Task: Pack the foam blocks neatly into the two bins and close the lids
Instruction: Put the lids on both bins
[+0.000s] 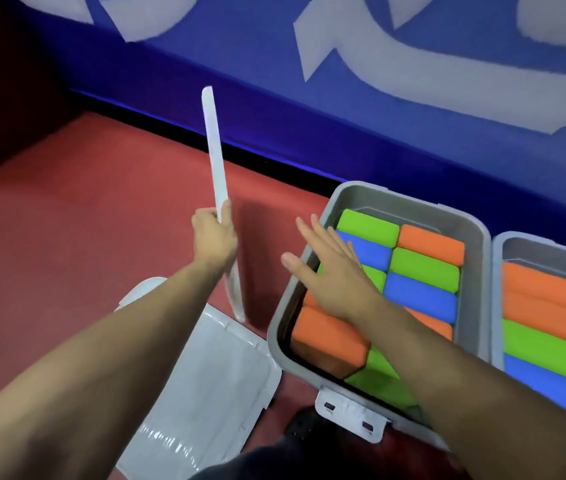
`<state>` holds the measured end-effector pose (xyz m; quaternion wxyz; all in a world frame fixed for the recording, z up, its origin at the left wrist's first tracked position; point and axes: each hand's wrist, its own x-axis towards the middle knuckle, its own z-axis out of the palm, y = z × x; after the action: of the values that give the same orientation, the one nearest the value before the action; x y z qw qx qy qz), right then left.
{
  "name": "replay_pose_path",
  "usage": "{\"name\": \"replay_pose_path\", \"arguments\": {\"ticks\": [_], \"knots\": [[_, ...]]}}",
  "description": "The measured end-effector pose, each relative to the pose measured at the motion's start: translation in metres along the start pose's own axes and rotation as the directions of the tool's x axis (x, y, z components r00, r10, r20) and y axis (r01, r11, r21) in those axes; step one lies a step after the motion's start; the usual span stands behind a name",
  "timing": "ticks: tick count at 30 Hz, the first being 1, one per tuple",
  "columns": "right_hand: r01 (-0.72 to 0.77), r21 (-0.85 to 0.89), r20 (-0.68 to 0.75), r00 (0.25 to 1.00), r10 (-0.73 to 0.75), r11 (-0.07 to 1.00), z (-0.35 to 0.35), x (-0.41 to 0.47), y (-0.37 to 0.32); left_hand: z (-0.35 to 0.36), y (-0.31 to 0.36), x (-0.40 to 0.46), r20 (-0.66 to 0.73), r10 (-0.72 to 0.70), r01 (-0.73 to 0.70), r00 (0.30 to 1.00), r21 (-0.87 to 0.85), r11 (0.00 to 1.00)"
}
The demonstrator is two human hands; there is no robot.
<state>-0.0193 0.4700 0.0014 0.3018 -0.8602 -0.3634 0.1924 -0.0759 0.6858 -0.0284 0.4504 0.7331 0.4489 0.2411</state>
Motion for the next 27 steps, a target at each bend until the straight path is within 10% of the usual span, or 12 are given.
{"name": "replay_pose_path", "arguments": {"ticks": [8, 19, 25, 27], "knots": [[-0.142, 0.553, -0.057, 0.976, 0.208, 0.821, -0.066, -0.068, -0.013, 0.022, 0.091, -0.135, 0.155, 0.215, -0.247, 0.964, 0.232, 0.941], [-0.242, 0.953, 0.128, 0.865, 0.484, 0.181, -0.109, -0.151, 0.071, 0.104, 0.112, -0.286, 0.54, 0.299, -0.542, 0.787, 0.373, 0.753], [-0.277, 0.932, 0.067, 0.764, 0.642, 0.232, -0.106, -0.149, 0.116, 0.119, 0.096, -0.28, 0.76, 0.24, -0.56, 0.604, 0.19, 0.806], [-0.306, 0.924, 0.078, 0.74, 0.668, 0.23, -0.106, -0.15, 0.128, 0.112, 0.083, -0.258, 0.716, 0.193, -0.46, 0.671, 0.197, 0.866]]}}
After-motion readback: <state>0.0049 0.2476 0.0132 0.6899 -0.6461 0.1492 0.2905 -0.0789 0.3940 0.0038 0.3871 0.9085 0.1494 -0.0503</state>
